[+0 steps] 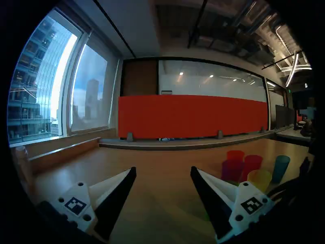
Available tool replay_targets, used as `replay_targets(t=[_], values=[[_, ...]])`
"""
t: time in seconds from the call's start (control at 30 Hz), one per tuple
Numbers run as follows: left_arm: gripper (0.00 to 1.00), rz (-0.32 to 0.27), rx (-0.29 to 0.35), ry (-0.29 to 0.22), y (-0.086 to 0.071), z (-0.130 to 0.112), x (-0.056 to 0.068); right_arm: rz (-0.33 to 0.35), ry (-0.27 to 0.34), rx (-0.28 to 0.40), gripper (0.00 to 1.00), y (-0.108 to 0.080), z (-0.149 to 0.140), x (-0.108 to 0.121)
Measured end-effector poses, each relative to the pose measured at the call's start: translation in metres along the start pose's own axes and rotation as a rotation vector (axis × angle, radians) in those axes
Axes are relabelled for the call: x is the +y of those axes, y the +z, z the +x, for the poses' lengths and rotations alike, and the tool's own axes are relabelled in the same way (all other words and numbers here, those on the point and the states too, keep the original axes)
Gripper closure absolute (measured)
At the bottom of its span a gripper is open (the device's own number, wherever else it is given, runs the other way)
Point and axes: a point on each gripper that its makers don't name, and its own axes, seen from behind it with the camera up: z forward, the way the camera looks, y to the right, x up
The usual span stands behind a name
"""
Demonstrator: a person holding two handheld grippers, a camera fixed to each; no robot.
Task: Pour water
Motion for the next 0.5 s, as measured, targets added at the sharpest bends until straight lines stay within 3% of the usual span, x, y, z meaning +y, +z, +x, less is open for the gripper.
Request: replay_targets(t=[0.5], values=[[0.0,0.0,-0.001,0.001,0.0003,-0.0009,-0.0003,0.016,-0.067,0.043,0.0,0.0098,-0.0023,0.0006]])
